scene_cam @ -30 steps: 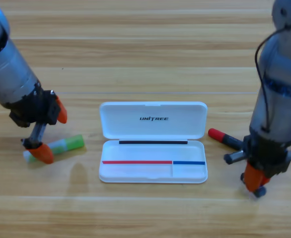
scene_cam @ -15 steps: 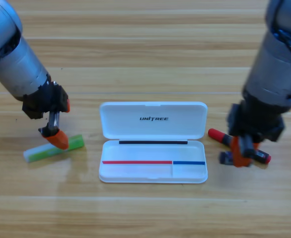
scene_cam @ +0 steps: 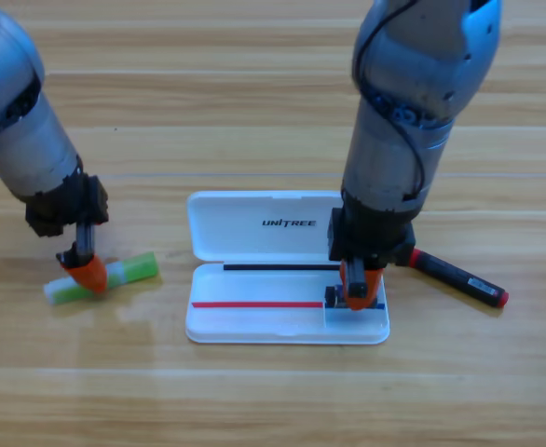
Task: Clean up eraser and pencils
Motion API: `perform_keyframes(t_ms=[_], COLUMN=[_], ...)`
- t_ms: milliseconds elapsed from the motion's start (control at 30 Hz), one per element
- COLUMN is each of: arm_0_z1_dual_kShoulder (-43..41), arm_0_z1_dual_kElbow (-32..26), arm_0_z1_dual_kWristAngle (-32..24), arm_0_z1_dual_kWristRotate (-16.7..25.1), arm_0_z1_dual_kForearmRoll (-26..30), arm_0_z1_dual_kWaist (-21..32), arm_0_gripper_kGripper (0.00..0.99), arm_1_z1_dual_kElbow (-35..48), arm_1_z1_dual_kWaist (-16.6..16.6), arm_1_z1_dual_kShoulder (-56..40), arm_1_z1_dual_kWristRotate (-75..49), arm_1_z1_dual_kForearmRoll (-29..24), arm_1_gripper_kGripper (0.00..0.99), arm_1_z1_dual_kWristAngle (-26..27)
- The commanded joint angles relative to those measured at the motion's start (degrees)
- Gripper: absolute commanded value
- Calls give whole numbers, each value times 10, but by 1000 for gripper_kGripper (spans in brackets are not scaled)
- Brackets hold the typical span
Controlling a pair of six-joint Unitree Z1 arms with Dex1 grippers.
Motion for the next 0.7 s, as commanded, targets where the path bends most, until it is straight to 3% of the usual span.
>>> perform_keyframes(t_ms=[33, 700], arm_0_z1_dual_kShoulder=[30, 34], arm_0_z1_dual_kElbow=[17, 49], arm_0_z1_dual_kWristAngle=[8, 5], arm_0_z1_dual_kWristRotate=[-5, -9], arm_0_z1_dual_kForearmRoll=[-9, -38], arm_0_z1_dual_kWaist=[10, 6], arm_0_gripper_kGripper=[904, 847], arm_1_z1_dual_kElbow=[-9, -2], arm_1_z1_dual_kWaist=[15, 9], arm_1_z1_dual_kShoulder=[56, 64], arm_1_z1_dual_kWristRotate=[-8, -1], arm_1_z1_dual_kForearmRoll=[11, 11], arm_1_gripper_kGripper=[0, 0], arm_1_z1_dual_kWristAngle=[-25, -24])
